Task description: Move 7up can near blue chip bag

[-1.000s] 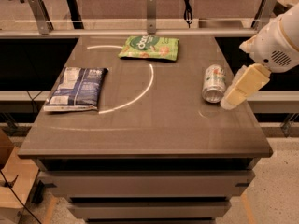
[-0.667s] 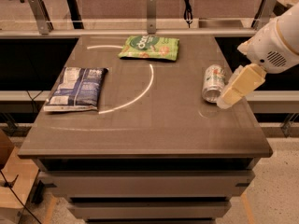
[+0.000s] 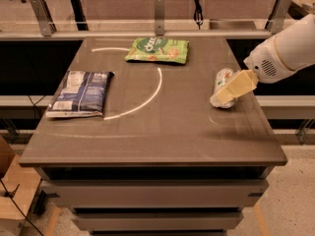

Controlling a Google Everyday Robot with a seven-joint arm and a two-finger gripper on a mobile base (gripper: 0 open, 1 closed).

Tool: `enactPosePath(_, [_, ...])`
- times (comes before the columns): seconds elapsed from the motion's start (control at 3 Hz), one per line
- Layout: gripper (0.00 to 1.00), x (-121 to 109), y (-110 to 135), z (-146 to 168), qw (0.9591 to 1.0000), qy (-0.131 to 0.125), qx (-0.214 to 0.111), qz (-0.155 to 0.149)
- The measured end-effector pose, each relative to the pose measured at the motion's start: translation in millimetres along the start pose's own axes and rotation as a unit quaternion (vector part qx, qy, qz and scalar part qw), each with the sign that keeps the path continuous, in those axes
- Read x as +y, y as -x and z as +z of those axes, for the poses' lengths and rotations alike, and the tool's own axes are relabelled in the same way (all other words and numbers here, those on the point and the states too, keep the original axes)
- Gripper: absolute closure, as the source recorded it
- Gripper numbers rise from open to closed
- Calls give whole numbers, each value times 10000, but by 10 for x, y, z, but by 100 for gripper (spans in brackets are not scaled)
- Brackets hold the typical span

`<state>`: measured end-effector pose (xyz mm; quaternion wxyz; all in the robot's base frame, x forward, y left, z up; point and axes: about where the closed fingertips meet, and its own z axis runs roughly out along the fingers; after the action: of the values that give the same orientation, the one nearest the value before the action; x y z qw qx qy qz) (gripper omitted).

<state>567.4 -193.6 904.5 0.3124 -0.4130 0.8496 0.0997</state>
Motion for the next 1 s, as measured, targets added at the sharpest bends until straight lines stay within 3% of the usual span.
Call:
enactPosePath(0.67, [0,-198,-131,529,9968,71,30,798])
enactPosePath(1.0, [18,-325,-279,697,9928,35,169,1187])
